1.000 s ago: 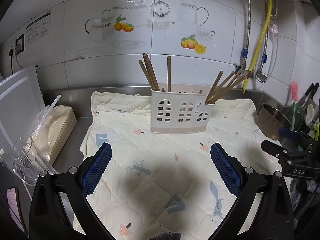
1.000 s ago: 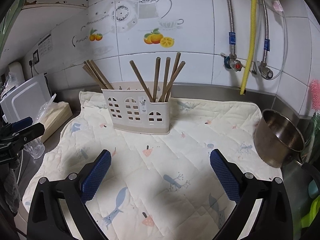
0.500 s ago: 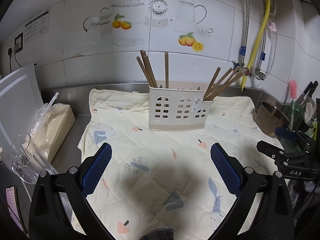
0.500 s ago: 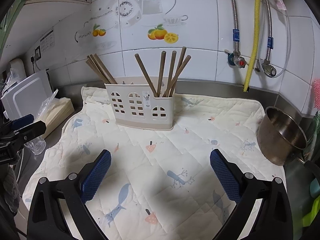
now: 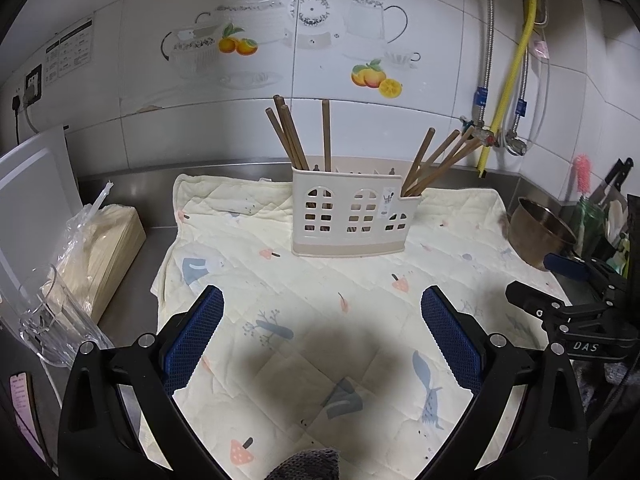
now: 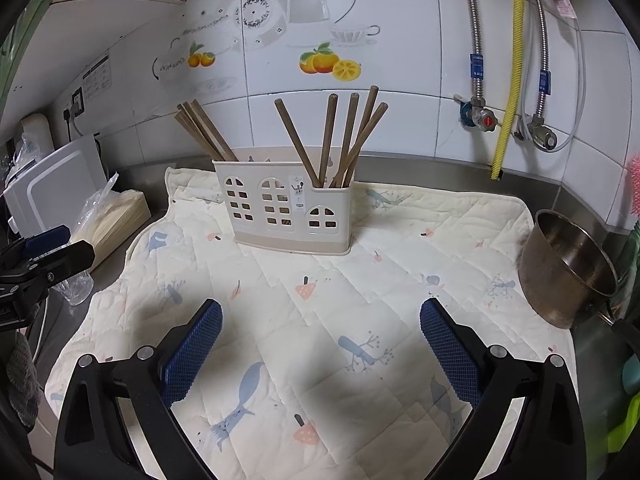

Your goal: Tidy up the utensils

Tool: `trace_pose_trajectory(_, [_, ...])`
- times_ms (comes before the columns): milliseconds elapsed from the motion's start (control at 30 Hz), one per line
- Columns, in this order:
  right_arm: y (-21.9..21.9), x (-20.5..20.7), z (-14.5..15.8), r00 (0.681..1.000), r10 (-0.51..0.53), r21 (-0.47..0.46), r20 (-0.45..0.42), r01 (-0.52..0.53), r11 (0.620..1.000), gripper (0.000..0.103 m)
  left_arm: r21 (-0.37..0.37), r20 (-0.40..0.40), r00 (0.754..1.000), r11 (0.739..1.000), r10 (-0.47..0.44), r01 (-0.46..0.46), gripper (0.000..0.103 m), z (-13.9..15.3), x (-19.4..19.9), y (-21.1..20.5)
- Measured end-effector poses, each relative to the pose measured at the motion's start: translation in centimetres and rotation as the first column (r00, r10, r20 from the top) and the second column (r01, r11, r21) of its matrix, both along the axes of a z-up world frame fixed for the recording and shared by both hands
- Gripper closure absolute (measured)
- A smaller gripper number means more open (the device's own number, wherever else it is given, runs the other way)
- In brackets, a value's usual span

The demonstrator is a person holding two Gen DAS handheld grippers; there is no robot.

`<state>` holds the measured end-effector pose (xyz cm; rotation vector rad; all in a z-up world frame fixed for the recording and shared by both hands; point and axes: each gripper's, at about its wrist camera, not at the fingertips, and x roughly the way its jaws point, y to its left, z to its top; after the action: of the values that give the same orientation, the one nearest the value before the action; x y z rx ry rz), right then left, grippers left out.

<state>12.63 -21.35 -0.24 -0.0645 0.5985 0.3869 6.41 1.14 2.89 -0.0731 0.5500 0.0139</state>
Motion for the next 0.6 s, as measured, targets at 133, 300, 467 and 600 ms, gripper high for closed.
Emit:
trace_pose_trajectory(133, [-0.06,0.09,-0.09,1.000,-0.001,0.000,-0.004,0.001,1.000,0.007,-0.001,-0.005,1.000,1.000,-0.001,0.001,0.005,-0.12,0.05,-0.05])
trace_pose_trajectory(300, [-0.06,0.13,-0.13,1.000,0.003,0.000,-0.004,-0.003,1.000,0.007,0.000,-0.010,1.000,1.000,-0.002,0.002,0.005,-0.23,0.14,-0.15])
trace_pose_trajectory(467, [-0.02,0.12,-0.30,1.000,0.004,0.000,-0.008,-0.004,1.000,0.007,0.000,-0.012,1.000,1.000,-0.002,0.002,0.005,-0.28,0.18,-0.18])
trace_pose_trajectory(600, [0.06,0.12,-0.36,1.000,0.005,-0.002,-0.010,-0.005,1.000,0.007,0.001,-0.016,1.000,1.000,-0.004,0.004,0.005,-0.39,0.27,-0.31])
